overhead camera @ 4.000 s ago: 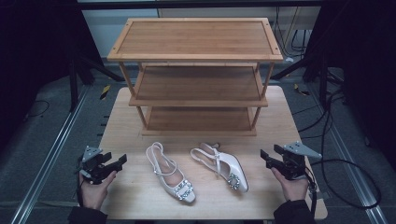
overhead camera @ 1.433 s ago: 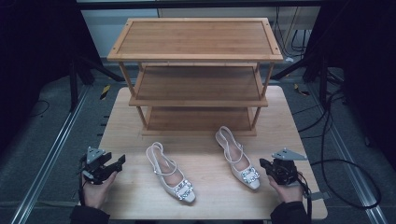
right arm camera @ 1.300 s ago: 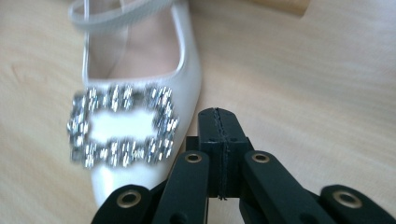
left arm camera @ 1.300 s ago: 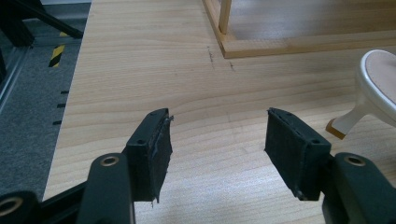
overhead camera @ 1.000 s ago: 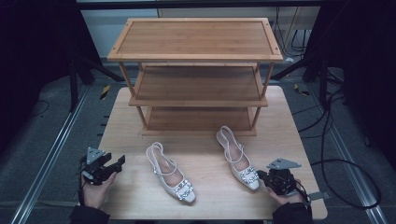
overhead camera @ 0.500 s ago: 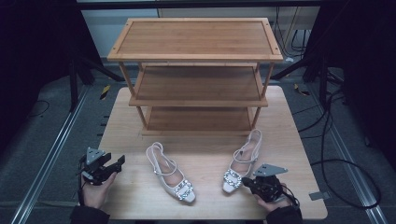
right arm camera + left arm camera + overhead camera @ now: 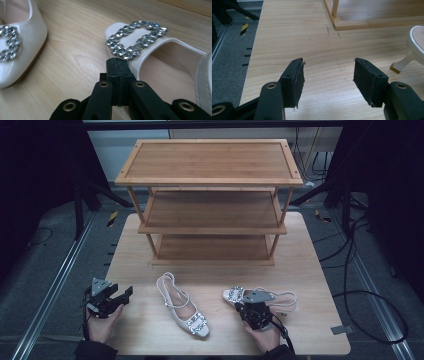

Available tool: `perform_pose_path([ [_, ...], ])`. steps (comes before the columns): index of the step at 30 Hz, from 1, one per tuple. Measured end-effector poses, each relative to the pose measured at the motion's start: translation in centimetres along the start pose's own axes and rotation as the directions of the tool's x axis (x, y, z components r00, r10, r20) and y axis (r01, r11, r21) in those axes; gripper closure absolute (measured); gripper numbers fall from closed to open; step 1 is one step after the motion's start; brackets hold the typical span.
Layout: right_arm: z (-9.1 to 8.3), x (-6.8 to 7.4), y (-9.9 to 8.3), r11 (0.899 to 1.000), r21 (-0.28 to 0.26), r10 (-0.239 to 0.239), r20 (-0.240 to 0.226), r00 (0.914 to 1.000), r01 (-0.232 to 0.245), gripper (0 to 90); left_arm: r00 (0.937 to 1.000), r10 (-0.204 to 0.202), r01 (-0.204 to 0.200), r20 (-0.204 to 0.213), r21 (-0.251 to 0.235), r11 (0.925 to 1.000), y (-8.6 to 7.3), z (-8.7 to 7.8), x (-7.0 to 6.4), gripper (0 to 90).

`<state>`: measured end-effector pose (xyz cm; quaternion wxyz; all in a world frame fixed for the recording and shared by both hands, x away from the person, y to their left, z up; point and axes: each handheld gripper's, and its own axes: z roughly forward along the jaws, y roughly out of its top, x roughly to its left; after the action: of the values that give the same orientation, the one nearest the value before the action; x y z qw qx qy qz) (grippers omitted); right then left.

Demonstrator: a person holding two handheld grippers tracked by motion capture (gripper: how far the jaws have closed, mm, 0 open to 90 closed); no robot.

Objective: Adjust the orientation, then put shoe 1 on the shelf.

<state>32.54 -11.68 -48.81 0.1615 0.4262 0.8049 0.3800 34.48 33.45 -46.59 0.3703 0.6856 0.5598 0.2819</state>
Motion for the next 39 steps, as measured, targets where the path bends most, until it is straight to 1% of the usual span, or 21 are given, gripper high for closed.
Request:
perform_pose_path([
  [3,1.1,0.5,0.3,1.0,0.011,0.0,0.023,0.9997,0.0,90.0,1.0,-0.003,0.003,-0.002,0.001,1.0,0.0,0.0,0.1,40.3],
  [4,1.1,0.5,0.3,1.0,0.011,0.0,0.023,0.9997,0.0,90.0,1.0,-0.003,0.003,-0.002,0.001,1.0,0.0,0.0,0.1,40.3],
  [5,1.4,0.7,0.4,1.0,0.019,-0.007,0.038,0.9992,0.006,90.0,1.0,-0.005,0.005,-0.002,-0.001,1.0,0.0,0.0,0.2,40.3],
  [6,1.7,1.0,0.7,0.999,0.028,-0.031,0.06,0.9977,0.03,90.0,1.0,-0.004,0.004,-0.002,-0.001,1.0,0.0,0.0,0.2,40.3],
  [8,1.3,0.8,0.7,1.0,0.001,-0.027,0.04,0.9988,0.027,90.0,1.0,0.001,-0.001,-0.003,0.003,1.0,0.0,0.1,0.2,40.2],
  [9,0.9,0.6,0.8,1.0,-0.019,-0.01,0.011,0.9999,0.01,88.7,1.0,-0.001,0.001,-0.001,0.004,1.0,0.0,0.1,0.3,40.3],
  [11,-0.1,0.2,1.3,0.997,-0.072,-0.028,-0.023,0.9993,0.026,81.4,1.0,0.002,-0.002,0.001,0.006,1.0,0.0,0.2,0.3,40.3],
  [12,-0.8,0.0,1.6,0.995,-0.092,-0.033,-0.052,0.9981,0.028,77.8,1.0,0.0,0.0,0.0,0.004,1.0,0.0,0.3,0.3,40.2],
  [13,-1.5,-0.3,1.9,0.993,-0.112,-0.036,-0.069,0.997,0.028,76.1,1.0,0.002,-0.002,0.001,0.005,1.0,0.0,0.3,0.3,40.3],
  [14,-2.4,-0.6,2.2,0.988,-0.149,-0.043,-0.069,0.9967,0.033,73.2,1.0,0.003,-0.003,0.003,0.004,1.0,0.1,0.4,0.3,40.2],
  [16,-3.8,-1.3,2.7,0.982,-0.187,-0.039,-0.08,0.9961,0.024,67.9,1.0,0.009,-0.009,0.002,0.007,0.9999,0.1,0.5,0.2,40.1],
  [18,-5.3,-2.3,3.1,0.975,-0.223,-0.034,-0.077,0.9965,0.016,60.5,0.9999,0.011,-0.011,0.004,0.01,0.9999,0.1,0.7,0.2,40.0],
  [22,-7.4,-4.5,3.4,0.965,-0.264,-0.015,-0.045,0.9989,0.002,46.9,0.9999,0.013,-0.013,0.006,0.009,0.9999,0.0,0.6,0.3,39.7],
  [24,-8.0,-5.6,3.2,0.967,-0.255,-0.004,-0.031,0.9995,-0.005,39.6,0.9999,0.013,-0.013,0.005,0.009,0.9999,0.0,0.6,0.4,39.5],
  [27,-8.6,-6.8,2.8,0.968,-0.249,-0.007,-0.005,1.0,0.006,30.3,0.9999,0.014,-0.014,0.004,0.008,0.9999,0.0,0.6,0.3,39.2],
  [29,-8.8,-7.1,2.7,0.971,-0.241,-0.007,-0.004,1.0,0.006,28.1,0.9999,0.015,-0.015,0.004,0.009,0.9999,0.0,0.6,0.3,38.9],
  [30,-9.1,-7.9,2.4,0.971,-0.237,-0.011,0.003,0.9999,0.012,21.7,0.9999,0.015,-0.015,0.005,0.009,0.9998,0.1,0.7,0.2,38.7],
  [31,-9.2,-8.1,2.3,0.974,-0.228,-0.01,-0.001,1.0,0.009,19.7,0.9998,0.02,-0.02,0.005,0.012,0.9997,0.0,0.7,0.2,38.6],
  [33,-9.4,-8.5,1.9,0.976,-0.217,-0.024,0.01,0.9997,0.026,17.0,0.9997,0.023,-0.023,0.005,0.015,0.9996,0.0,0.7,0.2,38.5],
  [36,-9.5,-9.1,0.9,0.981,-0.192,-0.028,0.011,0.9996,0.029,13.0,0.9998,0.018,-0.018,0.004,0.014,0.9997,0.0,0.7,0.2,38.4],
  [39,-9.7,-9.6,-0.4,0.984,-0.175,-0.036,0.022,0.9991,0.039,12.0,0.9999,0.016,-0.016,0.003,0.017,0.9997,0.0,0.8,0.3,38.2],
])
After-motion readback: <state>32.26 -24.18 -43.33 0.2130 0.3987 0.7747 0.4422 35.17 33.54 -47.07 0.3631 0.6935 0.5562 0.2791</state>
